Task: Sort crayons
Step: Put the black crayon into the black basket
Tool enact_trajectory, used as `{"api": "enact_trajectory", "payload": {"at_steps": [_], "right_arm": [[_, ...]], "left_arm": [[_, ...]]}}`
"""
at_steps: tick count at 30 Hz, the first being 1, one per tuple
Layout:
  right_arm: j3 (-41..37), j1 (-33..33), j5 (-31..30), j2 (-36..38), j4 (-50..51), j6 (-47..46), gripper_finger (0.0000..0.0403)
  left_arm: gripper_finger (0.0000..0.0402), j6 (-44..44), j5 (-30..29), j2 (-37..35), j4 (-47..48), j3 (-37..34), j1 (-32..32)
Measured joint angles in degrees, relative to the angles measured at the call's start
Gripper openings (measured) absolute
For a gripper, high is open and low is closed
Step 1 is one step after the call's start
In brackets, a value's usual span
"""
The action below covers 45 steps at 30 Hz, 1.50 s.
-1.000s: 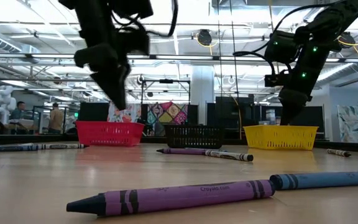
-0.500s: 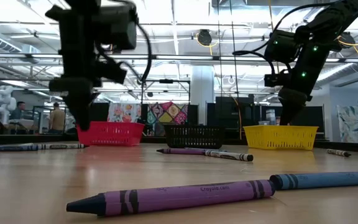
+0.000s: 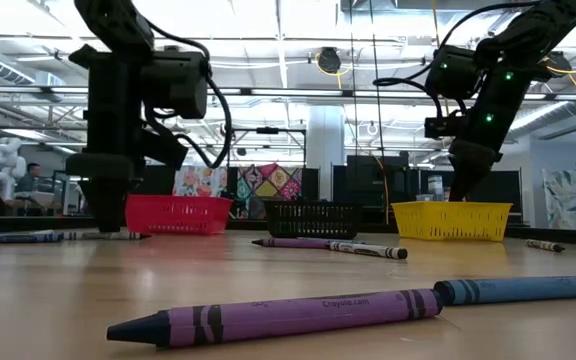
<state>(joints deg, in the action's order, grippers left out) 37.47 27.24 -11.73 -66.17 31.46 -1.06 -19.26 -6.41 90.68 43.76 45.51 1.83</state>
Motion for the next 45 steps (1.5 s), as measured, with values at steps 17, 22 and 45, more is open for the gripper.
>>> {"api": "enact_trajectory", "payload": {"at_steps": [17,22,45], "right_arm": [[0.02,0.00,0.07,0.02,-0.04,-0.21,0.0096],[0.02,0.02,1.50,0.02,-0.03,-0.26,0.0096],[0.02,0.00,1.53,0.02,-0.61,-1.27,0.0096]], "left_arm": [[0.0082,0.35,5.19,-4.63,1.14,2.27,-1.09],[0.0082,0.03,9.22,-5.36,1.25,2.34,-3.49],[0.0082,-1.44,7.78,-4.29,-1.30,-0.73,-5.93]]}}
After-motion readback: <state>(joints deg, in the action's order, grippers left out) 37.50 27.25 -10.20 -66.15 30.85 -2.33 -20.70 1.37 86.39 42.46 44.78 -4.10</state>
